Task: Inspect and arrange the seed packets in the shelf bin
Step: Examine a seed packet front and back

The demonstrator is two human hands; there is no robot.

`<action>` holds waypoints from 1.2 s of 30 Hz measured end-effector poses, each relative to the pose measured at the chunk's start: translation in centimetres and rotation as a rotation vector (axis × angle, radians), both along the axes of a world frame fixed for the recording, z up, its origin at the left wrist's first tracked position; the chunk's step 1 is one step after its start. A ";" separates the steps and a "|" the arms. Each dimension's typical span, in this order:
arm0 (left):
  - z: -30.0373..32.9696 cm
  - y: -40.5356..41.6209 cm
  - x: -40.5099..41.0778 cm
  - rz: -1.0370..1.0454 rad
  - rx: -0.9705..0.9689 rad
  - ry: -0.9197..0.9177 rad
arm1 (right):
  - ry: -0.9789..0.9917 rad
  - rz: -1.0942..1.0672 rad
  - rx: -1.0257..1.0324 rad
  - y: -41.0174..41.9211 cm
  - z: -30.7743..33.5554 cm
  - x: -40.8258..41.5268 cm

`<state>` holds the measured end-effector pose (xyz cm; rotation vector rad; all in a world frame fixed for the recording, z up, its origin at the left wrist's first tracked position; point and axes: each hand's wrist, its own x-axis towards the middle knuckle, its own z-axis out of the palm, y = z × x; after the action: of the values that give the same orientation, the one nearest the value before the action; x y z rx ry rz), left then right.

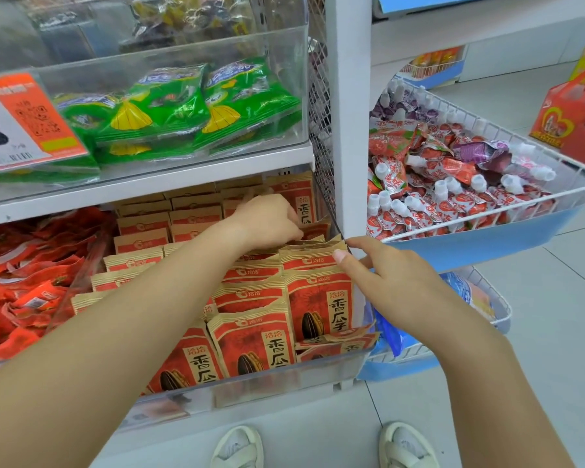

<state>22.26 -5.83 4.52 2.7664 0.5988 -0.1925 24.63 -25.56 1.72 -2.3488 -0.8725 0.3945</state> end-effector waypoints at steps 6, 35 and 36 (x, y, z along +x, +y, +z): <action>1.3 -1.0 -3.3 0.029 0.124 -0.263 | -0.009 0.002 0.004 0.0 0.0 0.0; 1.3 -5.3 -9.3 0.065 -1.035 -0.715 | 0.681 -0.097 0.838 0.0 2.4 -3.2; 0.9 -5.1 -9.5 0.065 -1.052 -0.711 | 0.686 -0.098 0.818 0.2 2.4 -3.3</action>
<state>12.74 -10.92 5.47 1.6181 0.2564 0.3794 21.36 -25.37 4.10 -1.3526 -0.4467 0.6085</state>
